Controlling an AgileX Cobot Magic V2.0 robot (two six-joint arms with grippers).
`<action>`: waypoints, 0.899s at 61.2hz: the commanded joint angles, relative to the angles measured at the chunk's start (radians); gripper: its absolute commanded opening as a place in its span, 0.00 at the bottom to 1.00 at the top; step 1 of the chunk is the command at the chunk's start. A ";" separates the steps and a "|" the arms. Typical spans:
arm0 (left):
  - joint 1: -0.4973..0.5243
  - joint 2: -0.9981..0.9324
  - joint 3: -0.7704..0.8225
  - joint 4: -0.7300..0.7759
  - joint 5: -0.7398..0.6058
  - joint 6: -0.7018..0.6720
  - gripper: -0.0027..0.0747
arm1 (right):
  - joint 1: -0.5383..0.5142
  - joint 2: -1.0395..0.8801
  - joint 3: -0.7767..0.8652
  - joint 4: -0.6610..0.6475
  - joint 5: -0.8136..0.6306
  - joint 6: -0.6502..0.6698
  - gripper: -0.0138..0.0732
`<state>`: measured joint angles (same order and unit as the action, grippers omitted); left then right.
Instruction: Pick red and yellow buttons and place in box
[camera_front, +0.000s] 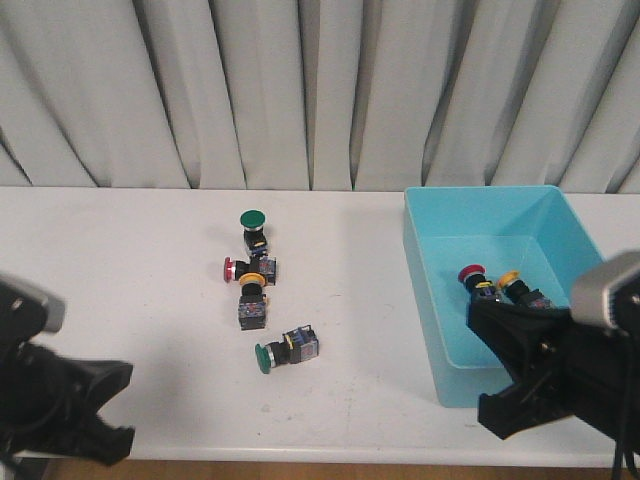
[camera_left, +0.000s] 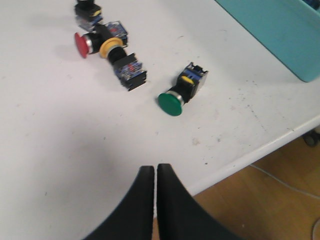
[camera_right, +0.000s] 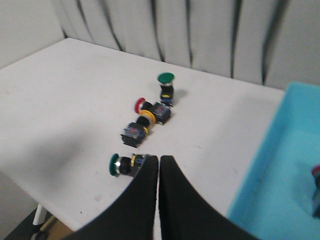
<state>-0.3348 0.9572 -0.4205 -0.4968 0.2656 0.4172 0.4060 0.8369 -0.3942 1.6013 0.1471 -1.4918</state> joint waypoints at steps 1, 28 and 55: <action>-0.003 -0.064 0.037 -0.057 -0.131 -0.010 0.02 | 0.003 -0.031 0.019 0.107 -0.032 -0.002 0.15; -0.003 -0.117 0.048 -0.056 -0.128 -0.010 0.02 | 0.003 -0.033 0.027 0.169 -0.031 -0.002 0.15; -0.003 -0.117 0.048 -0.027 -0.123 0.000 0.02 | 0.003 -0.033 0.027 0.169 -0.031 -0.002 0.15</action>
<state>-0.3348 0.8473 -0.3486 -0.5319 0.1921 0.4172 0.4060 0.8110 -0.3401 1.7369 0.0986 -1.4908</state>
